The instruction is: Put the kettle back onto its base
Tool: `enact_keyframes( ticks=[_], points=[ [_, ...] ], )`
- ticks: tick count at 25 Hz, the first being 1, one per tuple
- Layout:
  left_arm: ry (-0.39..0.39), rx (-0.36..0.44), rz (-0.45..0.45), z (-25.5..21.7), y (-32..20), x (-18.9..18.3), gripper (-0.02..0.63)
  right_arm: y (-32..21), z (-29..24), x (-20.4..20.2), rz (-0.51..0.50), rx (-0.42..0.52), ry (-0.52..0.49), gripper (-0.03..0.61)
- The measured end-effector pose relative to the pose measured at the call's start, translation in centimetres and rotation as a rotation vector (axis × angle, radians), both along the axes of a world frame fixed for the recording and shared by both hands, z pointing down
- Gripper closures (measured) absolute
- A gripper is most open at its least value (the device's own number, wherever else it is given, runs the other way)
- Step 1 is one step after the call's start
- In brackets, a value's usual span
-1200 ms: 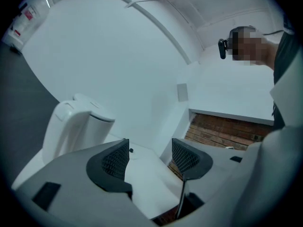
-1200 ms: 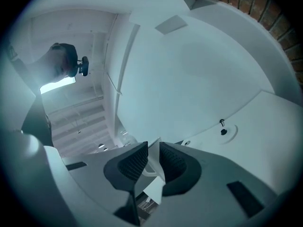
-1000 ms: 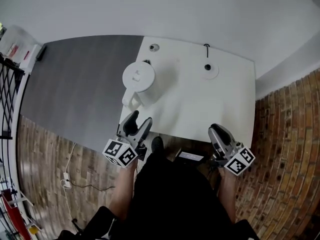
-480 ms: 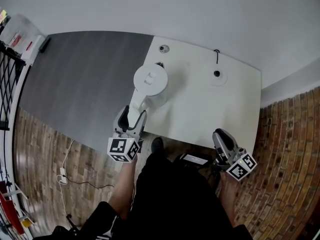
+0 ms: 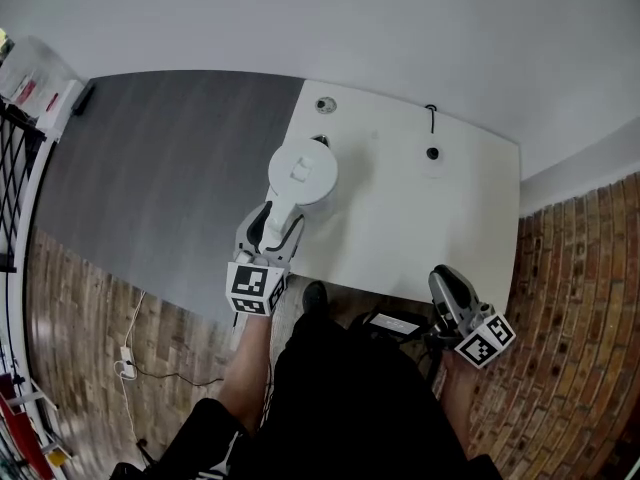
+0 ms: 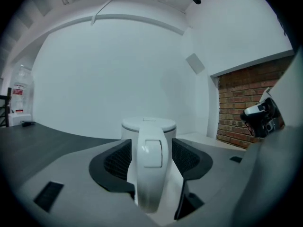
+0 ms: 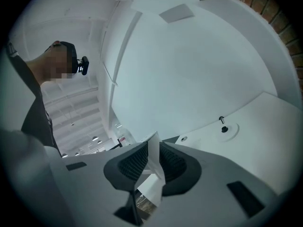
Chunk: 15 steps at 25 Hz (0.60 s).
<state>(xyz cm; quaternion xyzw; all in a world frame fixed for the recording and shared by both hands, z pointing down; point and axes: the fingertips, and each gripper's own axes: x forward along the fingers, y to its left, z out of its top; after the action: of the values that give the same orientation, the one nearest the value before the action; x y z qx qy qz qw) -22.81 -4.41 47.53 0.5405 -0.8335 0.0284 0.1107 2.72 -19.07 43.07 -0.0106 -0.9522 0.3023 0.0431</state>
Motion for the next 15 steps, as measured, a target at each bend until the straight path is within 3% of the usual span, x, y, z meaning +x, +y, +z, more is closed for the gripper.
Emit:
enact_keyframes(
  ticks=[5,15],
  points=[
    [-0.026,-0.001,0.003,-0.50,-0.38,-0.47,0.428,0.12,0.19,0.10,0.014,-0.001,0.007,0.502],
    [-0.020,0.001,0.006,-0.57,-0.46,-0.44,0.431,0.34,0.40,0.34,0.027,0.000,0.017,0.502]
  ],
)
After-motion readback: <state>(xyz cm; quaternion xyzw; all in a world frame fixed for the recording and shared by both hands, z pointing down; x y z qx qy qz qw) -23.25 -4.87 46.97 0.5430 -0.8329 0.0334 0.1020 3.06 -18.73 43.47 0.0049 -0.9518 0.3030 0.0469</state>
